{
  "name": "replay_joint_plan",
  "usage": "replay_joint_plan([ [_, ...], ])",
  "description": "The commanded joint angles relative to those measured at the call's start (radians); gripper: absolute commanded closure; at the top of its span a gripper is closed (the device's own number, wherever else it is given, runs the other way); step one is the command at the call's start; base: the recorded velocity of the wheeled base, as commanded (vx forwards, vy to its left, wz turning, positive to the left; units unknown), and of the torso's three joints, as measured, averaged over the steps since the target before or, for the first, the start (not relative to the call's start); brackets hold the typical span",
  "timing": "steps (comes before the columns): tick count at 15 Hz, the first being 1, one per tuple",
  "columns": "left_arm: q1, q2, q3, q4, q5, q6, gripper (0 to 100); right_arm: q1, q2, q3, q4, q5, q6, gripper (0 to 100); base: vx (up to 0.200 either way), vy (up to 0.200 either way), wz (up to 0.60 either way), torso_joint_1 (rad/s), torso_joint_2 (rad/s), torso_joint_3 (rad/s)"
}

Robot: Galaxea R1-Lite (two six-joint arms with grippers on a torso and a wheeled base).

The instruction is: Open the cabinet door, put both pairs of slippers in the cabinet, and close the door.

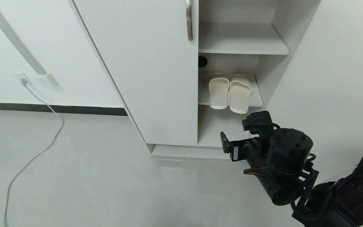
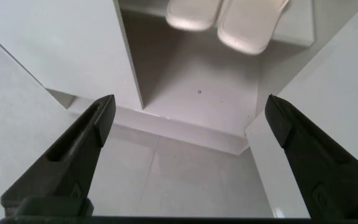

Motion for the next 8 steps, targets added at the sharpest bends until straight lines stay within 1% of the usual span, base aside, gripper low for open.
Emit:
replay_joint_plan([
  [1, 0.000, 0.001, 0.000, 0.000, 0.000, 0.000, 100, 0.000, 0.006, 0.000, -0.001, -0.002, 0.000, 0, 0.000, 0.000, 0.00, 0.002, 0.00, 0.188],
  [8, 0.000, 0.001, 0.000, 0.001, 0.002, 0.000, 100, 0.002, 0.004, -0.002, -0.001, -0.002, -0.002, 0, 0.000, 0.000, 0.00, 0.000, 0.00, 0.201],
])
